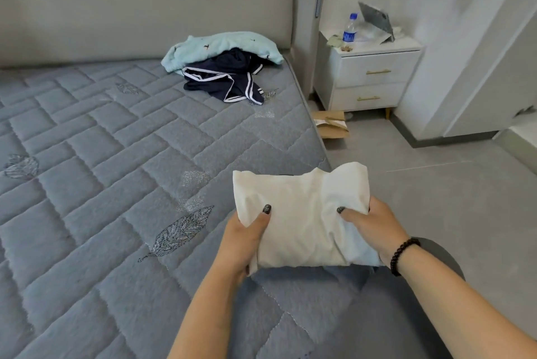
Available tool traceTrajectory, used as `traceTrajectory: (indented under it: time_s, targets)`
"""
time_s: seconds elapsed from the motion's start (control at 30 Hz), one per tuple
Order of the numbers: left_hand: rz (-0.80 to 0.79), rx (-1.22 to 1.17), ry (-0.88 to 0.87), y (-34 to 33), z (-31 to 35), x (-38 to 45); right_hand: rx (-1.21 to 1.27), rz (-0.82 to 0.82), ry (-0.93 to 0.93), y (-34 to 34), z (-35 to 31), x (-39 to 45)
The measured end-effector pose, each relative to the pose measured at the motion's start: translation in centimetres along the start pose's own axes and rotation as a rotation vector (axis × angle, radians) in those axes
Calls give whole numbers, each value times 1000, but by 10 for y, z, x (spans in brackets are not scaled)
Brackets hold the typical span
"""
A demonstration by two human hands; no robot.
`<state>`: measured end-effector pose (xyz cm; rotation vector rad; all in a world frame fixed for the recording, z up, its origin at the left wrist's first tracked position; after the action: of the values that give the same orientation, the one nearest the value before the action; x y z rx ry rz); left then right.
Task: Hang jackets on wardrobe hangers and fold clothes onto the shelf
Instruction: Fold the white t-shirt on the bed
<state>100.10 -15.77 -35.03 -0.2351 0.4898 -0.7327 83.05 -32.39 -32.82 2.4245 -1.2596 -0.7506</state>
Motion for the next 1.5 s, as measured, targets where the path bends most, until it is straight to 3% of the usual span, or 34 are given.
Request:
traceTrajectory:
  time_s: [0.27, 0.57, 1.0, 1.23, 1.5]
  targets:
    - [-189, 94, -96, -104, 9, -27, 48, 275, 52, 114, 16, -56]
    - [-358, 230, 18, -232, -16, -29, 151, 455, -62, 231, 77, -77]
    - [-521, 337, 122, -474, -47, 70, 233, 611, -177, 418, 130, 32]
    - [-582, 402, 136, -610, 2, 92, 229, 663, -215, 541, 87, 60]
    - [-660, 380, 129, -737, 133, 73, 196, 735, -205, 676, -38, 46]
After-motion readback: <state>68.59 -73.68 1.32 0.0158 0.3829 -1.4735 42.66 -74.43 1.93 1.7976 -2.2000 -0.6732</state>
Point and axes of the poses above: each hand's wrist, its own x-axis towards the middle knuckle, its own y-axis out of the back of the hand, z = x × y, the point moved 6 cm from there along x, towards the middle knuckle, and after that the axes turned 14 degrees about -x, right-handed, at the moved point
